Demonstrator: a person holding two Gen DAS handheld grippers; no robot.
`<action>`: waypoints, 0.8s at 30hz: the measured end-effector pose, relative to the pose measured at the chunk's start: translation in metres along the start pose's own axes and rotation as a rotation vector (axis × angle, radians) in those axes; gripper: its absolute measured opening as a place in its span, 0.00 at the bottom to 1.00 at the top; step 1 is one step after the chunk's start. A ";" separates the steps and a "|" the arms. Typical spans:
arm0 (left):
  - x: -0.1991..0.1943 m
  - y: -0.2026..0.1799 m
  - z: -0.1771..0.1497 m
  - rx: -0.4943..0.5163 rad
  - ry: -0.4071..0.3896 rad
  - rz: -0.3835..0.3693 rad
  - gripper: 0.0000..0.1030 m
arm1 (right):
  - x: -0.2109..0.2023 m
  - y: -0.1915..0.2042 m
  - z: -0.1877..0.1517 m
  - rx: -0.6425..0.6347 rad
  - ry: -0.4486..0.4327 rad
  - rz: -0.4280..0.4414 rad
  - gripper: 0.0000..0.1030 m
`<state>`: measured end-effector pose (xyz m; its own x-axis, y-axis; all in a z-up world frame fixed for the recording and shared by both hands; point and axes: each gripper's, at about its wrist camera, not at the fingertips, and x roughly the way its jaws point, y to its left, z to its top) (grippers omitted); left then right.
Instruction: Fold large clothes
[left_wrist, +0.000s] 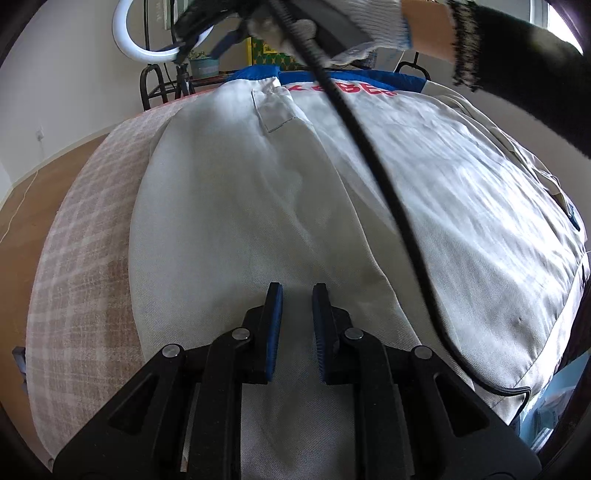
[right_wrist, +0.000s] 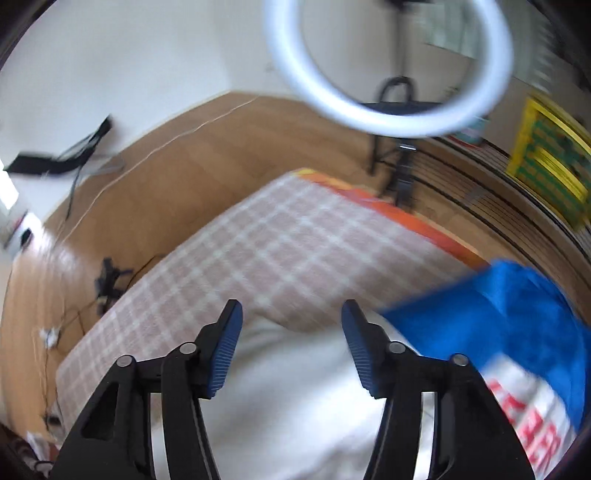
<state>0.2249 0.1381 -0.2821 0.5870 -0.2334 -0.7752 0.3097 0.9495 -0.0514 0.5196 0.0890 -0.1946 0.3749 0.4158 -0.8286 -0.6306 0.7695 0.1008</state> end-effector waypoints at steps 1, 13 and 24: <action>0.000 0.000 0.000 0.000 0.001 0.000 0.15 | -0.007 -0.017 -0.008 0.051 0.010 -0.053 0.55; -0.011 -0.004 0.020 -0.032 0.112 -0.068 0.22 | 0.015 -0.101 -0.066 0.373 0.163 -0.102 0.37; 0.004 -0.042 0.020 0.028 0.208 -0.131 0.54 | 0.029 -0.101 -0.065 0.345 0.133 -0.084 0.02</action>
<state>0.2296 0.0931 -0.2705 0.3747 -0.3028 -0.8763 0.3952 0.9071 -0.1445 0.5502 -0.0087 -0.2645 0.3101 0.2952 -0.9037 -0.3270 0.9257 0.1901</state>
